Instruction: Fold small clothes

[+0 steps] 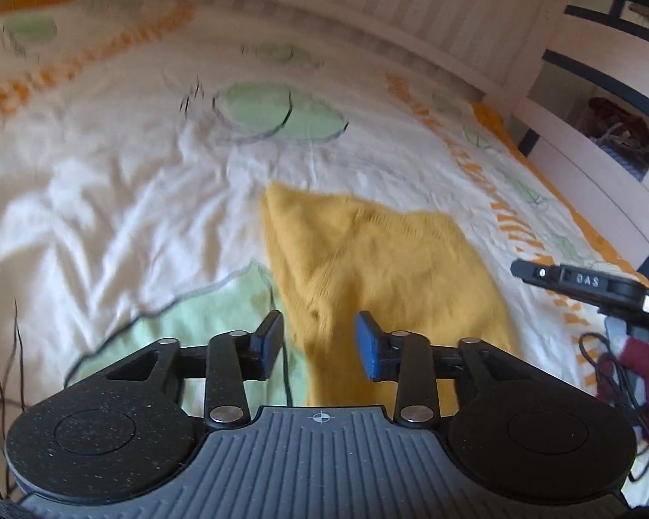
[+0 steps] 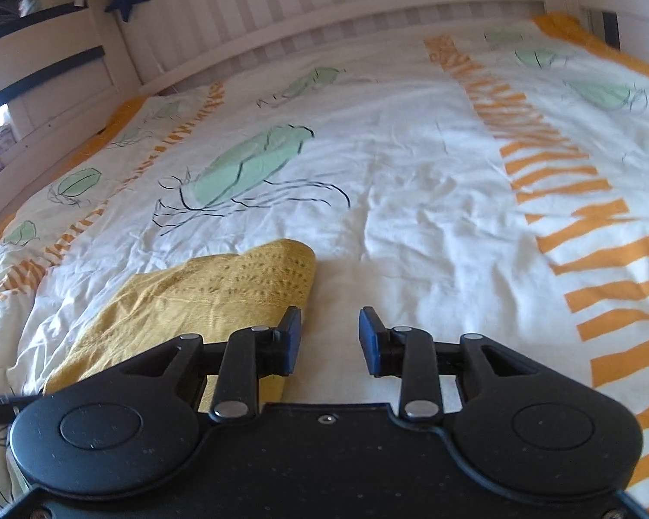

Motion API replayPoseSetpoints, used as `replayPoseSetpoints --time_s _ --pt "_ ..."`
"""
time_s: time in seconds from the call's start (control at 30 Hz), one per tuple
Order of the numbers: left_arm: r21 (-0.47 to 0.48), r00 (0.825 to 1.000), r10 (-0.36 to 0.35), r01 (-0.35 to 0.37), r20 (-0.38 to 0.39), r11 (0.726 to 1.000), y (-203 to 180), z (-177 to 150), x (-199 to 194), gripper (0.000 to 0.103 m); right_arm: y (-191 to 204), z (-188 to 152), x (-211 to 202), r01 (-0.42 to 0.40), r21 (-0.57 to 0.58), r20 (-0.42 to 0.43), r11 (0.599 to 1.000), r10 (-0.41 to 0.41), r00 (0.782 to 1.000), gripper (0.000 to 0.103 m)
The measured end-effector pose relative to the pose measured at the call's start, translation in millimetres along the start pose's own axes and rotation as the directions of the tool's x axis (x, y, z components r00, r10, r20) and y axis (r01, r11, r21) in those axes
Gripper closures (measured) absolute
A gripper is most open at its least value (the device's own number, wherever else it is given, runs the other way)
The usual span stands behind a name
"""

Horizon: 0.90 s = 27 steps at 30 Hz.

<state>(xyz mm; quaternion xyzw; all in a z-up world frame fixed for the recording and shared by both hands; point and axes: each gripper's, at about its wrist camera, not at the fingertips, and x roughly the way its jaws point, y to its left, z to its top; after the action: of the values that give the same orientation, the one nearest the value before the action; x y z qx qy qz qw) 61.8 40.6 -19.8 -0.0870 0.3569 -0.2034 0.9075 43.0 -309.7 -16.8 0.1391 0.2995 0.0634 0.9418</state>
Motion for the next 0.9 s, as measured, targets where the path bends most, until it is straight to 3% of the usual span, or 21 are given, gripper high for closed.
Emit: replayPoseSetpoints --time_s 0.07,0.17,0.27,0.33,0.4,0.5,0.67,0.77,0.9 --pt "0.049 0.999 0.025 -0.026 0.033 0.998 -10 5 3 0.052 10 -3 -4 -0.005 -0.036 0.028 0.999 0.006 1.0 0.049" --pt "0.085 0.996 0.074 -0.079 0.051 0.993 -20 11 22 0.051 25 -5 -1 -0.003 -0.1 0.04 0.995 0.007 0.999 0.041" --pt "0.114 0.984 0.179 -0.18 0.02 0.977 -18 11 47 0.045 36 -3 9 -0.009 -0.133 0.045 0.991 0.015 0.999 0.026" --pt "0.118 0.972 0.233 -0.231 -0.005 0.966 -10 9 61 0.035 41 1 21 -0.009 -0.147 0.033 0.989 0.014 0.999 0.024" --pt "0.088 0.968 0.249 -0.246 -0.024 0.965 -2 10 70 0.019 45 3 34 0.003 -0.164 0.018 0.987 0.0 1.0 0.017" --pt "0.046 0.963 0.264 -0.262 -0.05 0.964 7 12 74 0.003 46 6 53 0.025 -0.179 -0.006 0.984 -0.026 1.0 0.014" --pt "0.04 0.962 0.263 -0.26 -0.069 0.965 11 11 76 0.0 33 2 84 0.077 -0.144 -0.084 0.987 -0.09 0.992 0.0" --pt "0.039 0.961 0.265 -0.263 -0.075 0.964 9 13 77 0.0 16 -1 90 0.044 -0.027 -0.115 0.999 -0.047 0.992 0.001" --pt "0.053 0.958 0.274 -0.27 -0.084 0.961 7 17 77 0.0 14 -1 81 0.048 -0.02 -0.107 0.999 -0.05 0.993 0.001"
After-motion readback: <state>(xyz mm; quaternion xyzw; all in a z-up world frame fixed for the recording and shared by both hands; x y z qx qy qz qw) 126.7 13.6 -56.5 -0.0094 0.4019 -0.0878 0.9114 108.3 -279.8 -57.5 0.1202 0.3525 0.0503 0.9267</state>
